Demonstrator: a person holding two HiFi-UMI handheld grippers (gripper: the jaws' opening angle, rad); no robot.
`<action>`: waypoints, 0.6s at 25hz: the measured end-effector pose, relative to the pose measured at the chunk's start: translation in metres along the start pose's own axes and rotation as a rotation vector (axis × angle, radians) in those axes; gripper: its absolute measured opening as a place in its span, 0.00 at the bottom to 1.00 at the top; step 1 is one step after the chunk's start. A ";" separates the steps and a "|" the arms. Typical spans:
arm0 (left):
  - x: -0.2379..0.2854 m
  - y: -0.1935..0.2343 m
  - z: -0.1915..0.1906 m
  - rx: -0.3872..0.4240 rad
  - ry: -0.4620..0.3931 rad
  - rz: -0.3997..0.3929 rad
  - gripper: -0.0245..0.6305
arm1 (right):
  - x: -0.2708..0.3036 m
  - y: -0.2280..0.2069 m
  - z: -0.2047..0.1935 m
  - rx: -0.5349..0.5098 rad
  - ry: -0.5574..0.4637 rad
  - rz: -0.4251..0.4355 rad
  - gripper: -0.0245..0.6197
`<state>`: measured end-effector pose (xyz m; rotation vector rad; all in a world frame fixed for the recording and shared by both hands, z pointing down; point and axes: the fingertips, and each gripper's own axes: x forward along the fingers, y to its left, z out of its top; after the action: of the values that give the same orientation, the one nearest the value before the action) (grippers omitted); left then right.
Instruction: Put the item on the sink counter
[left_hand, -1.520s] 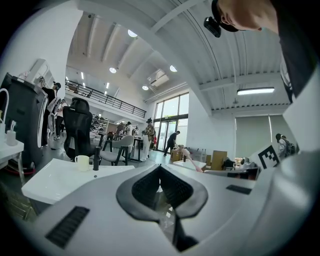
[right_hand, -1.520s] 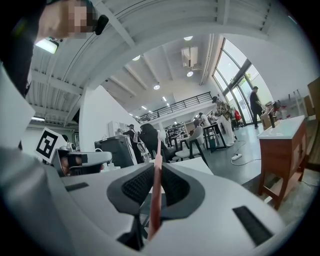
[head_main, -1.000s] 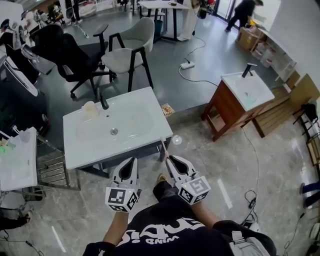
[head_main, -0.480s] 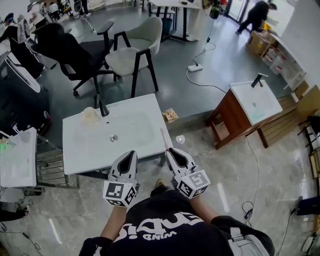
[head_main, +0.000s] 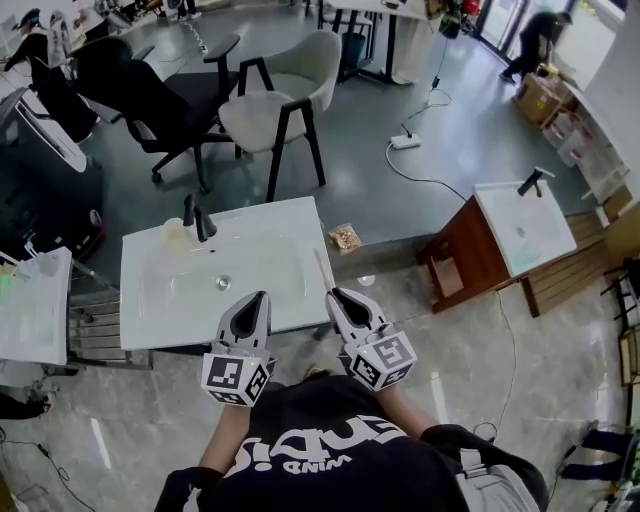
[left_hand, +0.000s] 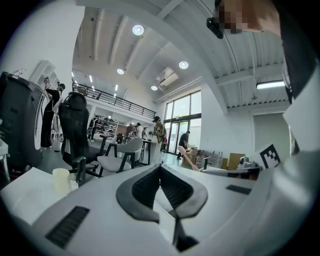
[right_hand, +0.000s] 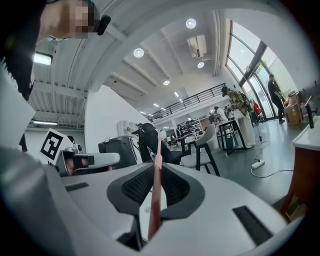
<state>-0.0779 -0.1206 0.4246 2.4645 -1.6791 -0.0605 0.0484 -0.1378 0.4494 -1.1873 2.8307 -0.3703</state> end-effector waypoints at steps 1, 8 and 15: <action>0.003 0.001 0.001 -0.001 0.002 0.003 0.07 | 0.003 -0.003 0.001 0.001 0.002 0.001 0.13; 0.022 0.011 0.005 0.009 0.012 0.009 0.07 | 0.020 -0.019 0.008 0.014 -0.001 -0.006 0.13; 0.047 0.029 0.002 0.008 0.031 -0.025 0.07 | 0.044 -0.031 0.006 0.010 0.007 -0.039 0.13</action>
<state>-0.0870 -0.1751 0.4301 2.4789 -1.6400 -0.0186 0.0394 -0.1911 0.4532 -1.2432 2.8118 -0.3909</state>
